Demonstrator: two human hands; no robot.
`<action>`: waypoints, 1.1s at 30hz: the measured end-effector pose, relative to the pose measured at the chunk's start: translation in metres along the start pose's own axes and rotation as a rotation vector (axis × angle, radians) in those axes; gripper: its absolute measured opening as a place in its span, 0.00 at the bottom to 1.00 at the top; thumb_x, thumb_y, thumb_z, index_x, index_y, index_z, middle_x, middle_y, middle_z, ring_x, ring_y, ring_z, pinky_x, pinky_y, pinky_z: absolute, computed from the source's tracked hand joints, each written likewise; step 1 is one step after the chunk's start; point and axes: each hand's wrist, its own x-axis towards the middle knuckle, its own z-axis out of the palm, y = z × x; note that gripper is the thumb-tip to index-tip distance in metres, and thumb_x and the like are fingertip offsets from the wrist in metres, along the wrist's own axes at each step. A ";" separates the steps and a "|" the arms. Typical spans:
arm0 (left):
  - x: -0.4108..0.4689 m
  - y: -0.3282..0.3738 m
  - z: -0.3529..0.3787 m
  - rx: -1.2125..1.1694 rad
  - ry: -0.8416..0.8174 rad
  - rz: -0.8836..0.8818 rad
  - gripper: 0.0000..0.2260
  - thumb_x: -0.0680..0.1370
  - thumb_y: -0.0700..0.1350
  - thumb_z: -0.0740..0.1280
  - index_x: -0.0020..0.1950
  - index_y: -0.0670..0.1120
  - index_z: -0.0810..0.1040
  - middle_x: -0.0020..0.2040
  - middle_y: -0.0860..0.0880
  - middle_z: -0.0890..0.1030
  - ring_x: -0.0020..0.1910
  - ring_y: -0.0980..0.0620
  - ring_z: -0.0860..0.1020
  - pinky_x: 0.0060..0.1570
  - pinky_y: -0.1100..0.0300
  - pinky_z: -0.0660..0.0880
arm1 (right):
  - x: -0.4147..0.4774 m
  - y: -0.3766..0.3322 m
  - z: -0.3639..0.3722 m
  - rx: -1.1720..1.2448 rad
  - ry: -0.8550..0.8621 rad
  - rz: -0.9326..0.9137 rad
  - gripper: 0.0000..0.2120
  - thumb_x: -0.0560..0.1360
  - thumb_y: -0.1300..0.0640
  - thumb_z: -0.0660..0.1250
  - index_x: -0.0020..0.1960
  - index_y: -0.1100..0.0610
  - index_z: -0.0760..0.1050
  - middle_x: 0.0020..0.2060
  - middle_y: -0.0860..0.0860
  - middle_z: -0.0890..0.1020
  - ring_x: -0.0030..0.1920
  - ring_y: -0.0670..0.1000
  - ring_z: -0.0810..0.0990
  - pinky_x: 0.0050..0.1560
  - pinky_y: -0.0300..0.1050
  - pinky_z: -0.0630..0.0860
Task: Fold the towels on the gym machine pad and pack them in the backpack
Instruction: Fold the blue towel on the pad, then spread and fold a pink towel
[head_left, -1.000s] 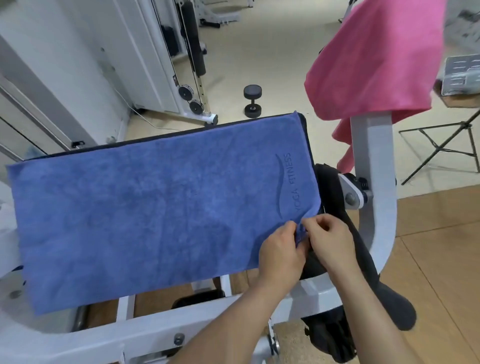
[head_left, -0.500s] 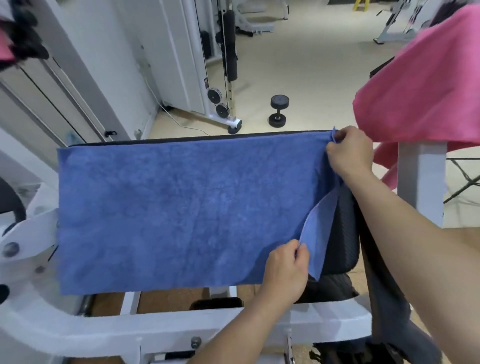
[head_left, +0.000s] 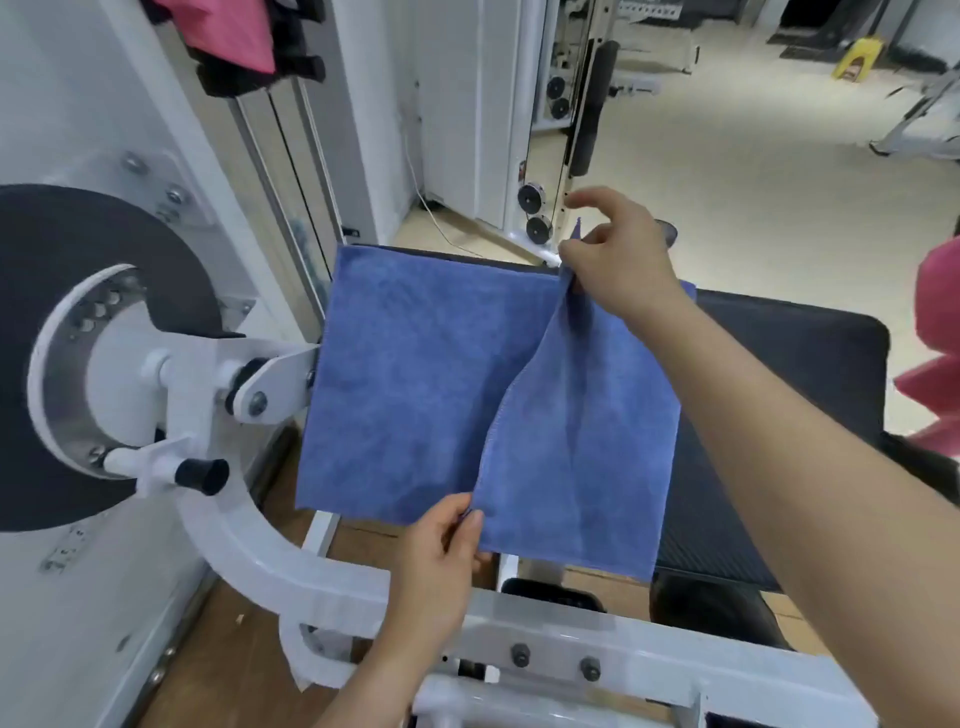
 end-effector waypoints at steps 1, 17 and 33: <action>0.002 -0.006 -0.020 0.014 0.035 -0.010 0.09 0.81 0.40 0.62 0.48 0.50 0.81 0.40 0.55 0.84 0.35 0.58 0.79 0.40 0.61 0.78 | 0.001 -0.014 0.022 -0.078 -0.038 -0.039 0.15 0.71 0.61 0.63 0.56 0.52 0.79 0.34 0.43 0.77 0.37 0.46 0.75 0.41 0.39 0.72; 0.047 -0.057 -0.127 -0.023 0.336 -0.163 0.10 0.83 0.50 0.58 0.47 0.47 0.74 0.36 0.55 0.73 0.36 0.57 0.73 0.36 0.63 0.66 | 0.036 -0.098 0.183 -0.570 -0.262 -0.345 0.12 0.76 0.63 0.55 0.49 0.59 0.77 0.47 0.57 0.82 0.50 0.60 0.77 0.46 0.51 0.74; 0.060 -0.061 -0.135 -0.065 0.441 -0.336 0.10 0.77 0.46 0.71 0.57 0.52 0.78 0.46 0.56 0.81 0.43 0.58 0.80 0.35 0.71 0.75 | 0.056 -0.081 0.224 -0.760 -0.402 -0.413 0.21 0.77 0.62 0.57 0.70 0.56 0.69 0.59 0.58 0.78 0.60 0.61 0.75 0.53 0.52 0.75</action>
